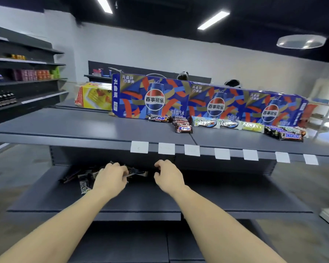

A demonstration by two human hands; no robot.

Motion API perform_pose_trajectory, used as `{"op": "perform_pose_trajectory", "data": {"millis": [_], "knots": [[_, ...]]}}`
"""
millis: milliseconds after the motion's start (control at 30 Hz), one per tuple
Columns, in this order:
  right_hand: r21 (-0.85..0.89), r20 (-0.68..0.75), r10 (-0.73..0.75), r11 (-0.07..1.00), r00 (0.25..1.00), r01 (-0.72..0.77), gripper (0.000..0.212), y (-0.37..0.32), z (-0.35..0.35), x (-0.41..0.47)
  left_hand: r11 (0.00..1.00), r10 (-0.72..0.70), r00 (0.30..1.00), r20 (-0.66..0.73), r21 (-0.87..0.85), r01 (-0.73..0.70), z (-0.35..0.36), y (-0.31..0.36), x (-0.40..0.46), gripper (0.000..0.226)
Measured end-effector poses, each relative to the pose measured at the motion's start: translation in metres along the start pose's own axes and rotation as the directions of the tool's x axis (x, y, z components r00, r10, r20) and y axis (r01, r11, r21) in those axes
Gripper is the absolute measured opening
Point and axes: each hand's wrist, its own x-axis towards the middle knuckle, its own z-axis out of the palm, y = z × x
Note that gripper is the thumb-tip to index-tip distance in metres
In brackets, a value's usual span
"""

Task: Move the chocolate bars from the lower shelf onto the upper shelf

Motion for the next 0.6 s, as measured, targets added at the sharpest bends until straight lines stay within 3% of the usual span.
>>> {"op": "perform_pose_trajectory", "data": {"millis": [600], "knots": [[0.025, -0.012, 0.070, 0.997, 0.997, -0.070, 0.038, 0.038, -0.009, 0.013, 0.998, 0.059, 0.998, 0.028, 0.003, -0.059, 0.024, 0.027, 0.028, 0.027]]}}
